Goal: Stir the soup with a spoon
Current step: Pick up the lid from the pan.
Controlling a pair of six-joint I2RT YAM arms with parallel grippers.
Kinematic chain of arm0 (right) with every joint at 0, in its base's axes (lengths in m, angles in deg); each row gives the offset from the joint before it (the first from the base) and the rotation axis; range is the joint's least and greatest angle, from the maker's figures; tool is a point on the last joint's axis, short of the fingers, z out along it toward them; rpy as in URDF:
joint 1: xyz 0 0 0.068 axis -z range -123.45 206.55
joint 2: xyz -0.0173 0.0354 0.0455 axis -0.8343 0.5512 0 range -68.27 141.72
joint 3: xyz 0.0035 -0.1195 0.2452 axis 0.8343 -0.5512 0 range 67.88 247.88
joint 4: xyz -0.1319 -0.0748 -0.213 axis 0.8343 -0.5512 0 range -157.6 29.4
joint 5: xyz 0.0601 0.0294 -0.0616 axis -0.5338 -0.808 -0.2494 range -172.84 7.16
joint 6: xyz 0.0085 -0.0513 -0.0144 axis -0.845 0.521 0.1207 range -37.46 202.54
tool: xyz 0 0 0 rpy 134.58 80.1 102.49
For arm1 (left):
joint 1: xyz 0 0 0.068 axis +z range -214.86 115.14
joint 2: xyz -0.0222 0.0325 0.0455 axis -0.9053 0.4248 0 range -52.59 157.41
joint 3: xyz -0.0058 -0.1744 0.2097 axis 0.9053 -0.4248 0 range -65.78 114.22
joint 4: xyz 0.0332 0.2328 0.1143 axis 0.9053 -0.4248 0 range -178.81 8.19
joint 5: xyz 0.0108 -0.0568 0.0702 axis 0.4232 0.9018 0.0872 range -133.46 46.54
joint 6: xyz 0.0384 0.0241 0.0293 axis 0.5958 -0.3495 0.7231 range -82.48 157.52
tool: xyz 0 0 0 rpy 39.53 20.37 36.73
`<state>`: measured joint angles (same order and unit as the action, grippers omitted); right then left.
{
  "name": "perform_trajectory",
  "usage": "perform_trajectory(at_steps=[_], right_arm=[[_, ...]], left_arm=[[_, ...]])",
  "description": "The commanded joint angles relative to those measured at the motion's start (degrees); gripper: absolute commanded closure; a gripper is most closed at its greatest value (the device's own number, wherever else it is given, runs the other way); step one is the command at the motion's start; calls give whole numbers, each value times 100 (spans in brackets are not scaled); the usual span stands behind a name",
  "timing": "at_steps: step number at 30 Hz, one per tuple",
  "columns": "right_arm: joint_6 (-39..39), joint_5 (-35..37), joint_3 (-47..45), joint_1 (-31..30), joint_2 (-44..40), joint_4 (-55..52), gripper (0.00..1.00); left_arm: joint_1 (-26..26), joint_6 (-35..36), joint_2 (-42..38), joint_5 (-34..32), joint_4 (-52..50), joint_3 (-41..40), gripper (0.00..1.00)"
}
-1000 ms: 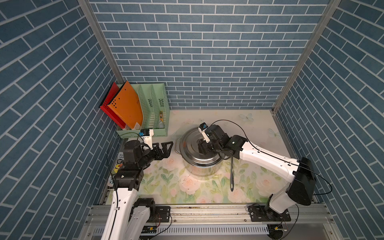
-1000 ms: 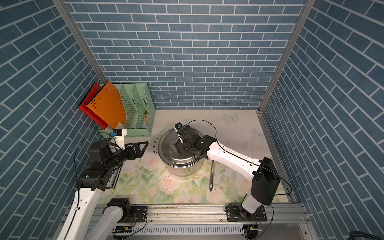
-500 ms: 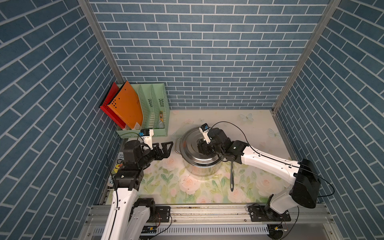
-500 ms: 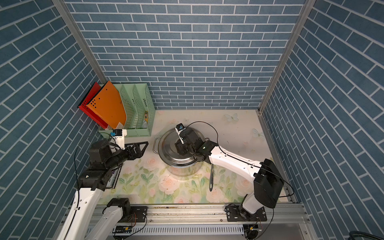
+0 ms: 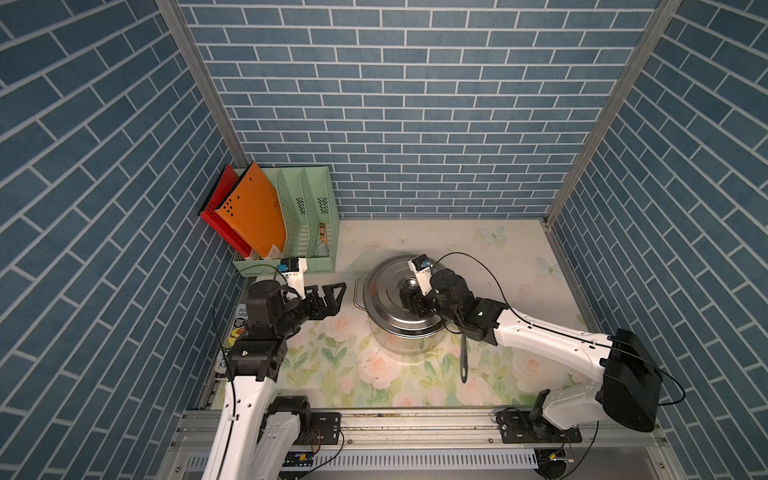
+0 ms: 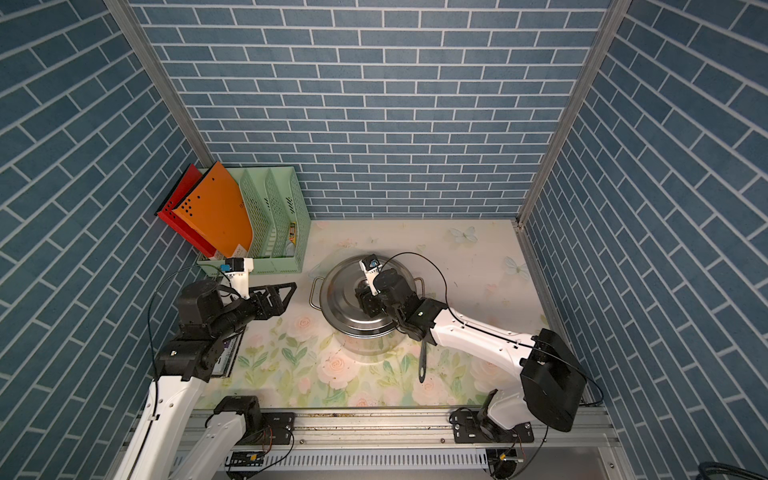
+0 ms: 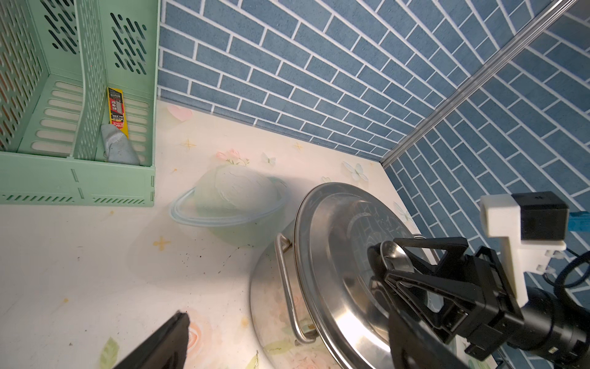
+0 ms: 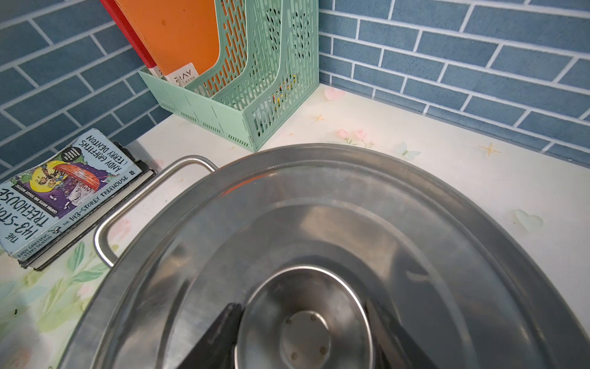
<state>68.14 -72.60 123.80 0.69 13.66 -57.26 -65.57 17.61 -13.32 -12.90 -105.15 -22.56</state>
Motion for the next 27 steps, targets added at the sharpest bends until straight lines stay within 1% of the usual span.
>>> perform_trajectory(at_steps=[1,7,12,20,27], right_arm=[[50,95,-298,20,16,-116,47],[276,168,-306,13,-65,102,62],[454,163,-97,20,-196,106,68],[693,178,157,22,-341,150,69],[877,190,434,21,-262,181,69]], left_arm=[[10,22,-23,48,-49,156,0],[10,3,-33,55,-64,182,0],[10,4,-38,59,-66,187,0],[10,2,-41,63,-60,188,0],[9,4,-34,69,-57,178,0]])
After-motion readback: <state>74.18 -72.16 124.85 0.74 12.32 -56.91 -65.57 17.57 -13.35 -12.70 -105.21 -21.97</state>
